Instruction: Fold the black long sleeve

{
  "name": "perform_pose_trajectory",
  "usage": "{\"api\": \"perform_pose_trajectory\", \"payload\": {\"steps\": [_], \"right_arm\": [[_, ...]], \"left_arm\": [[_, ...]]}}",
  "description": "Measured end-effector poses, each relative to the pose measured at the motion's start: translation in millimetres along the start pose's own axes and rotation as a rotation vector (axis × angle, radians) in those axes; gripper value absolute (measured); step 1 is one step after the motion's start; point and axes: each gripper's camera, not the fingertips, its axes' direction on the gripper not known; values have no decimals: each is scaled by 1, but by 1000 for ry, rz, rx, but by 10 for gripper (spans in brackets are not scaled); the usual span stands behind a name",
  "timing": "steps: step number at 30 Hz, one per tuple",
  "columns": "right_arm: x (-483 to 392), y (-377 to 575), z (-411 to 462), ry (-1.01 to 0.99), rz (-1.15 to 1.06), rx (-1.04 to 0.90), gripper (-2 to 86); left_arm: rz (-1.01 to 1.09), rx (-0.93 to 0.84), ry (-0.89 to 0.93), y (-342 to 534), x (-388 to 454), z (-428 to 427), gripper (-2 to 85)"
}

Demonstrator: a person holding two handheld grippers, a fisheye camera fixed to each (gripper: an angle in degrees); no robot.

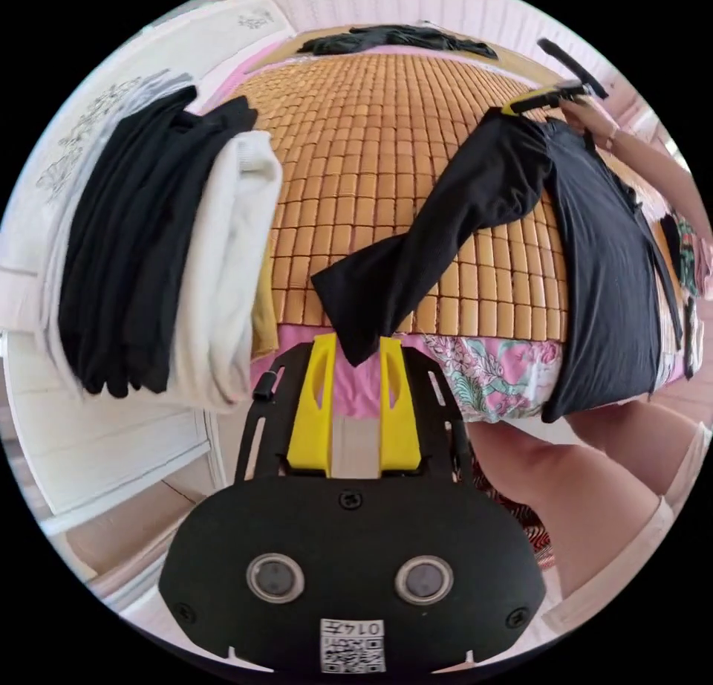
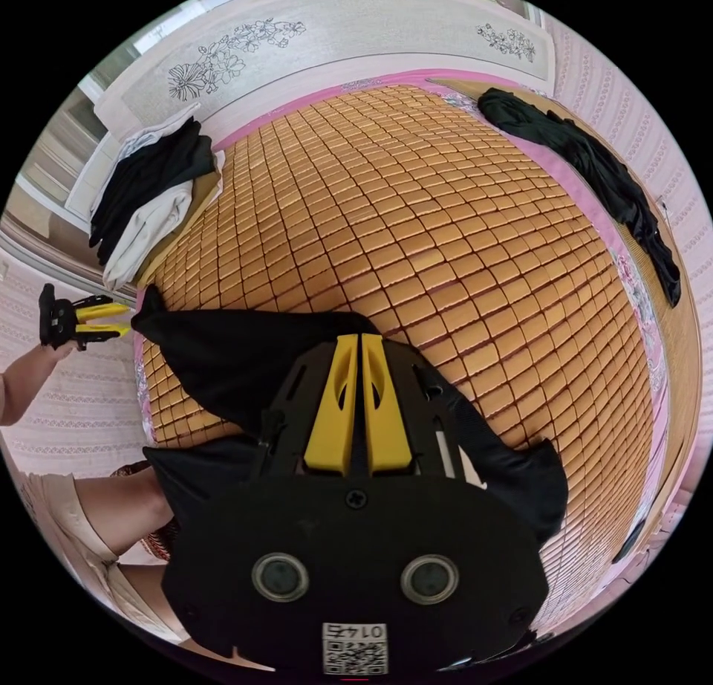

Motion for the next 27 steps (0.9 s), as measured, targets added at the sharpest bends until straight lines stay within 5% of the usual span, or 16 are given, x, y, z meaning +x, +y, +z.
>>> {"api": "perform_pose_trajectory", "payload": {"steps": [6, 12, 17, 27], "right_arm": [[-12, 7, -7, 17, -7, 24, 0], [-22, 9, -13, -18, -31, 8, 0], [-36, 3, -1, 6, -25, -50, 2], [-52, 16, -49, -71, 40, 16, 5]], "left_arm": [[159, -70, 72, -20, 9, 9, 0], [100, -72, 418, -12, -23, -53, -6], [-209, -73, 135, -25, -70, -27, 24], [-418, -64, 267, -5, -66, -3, 62]]}}
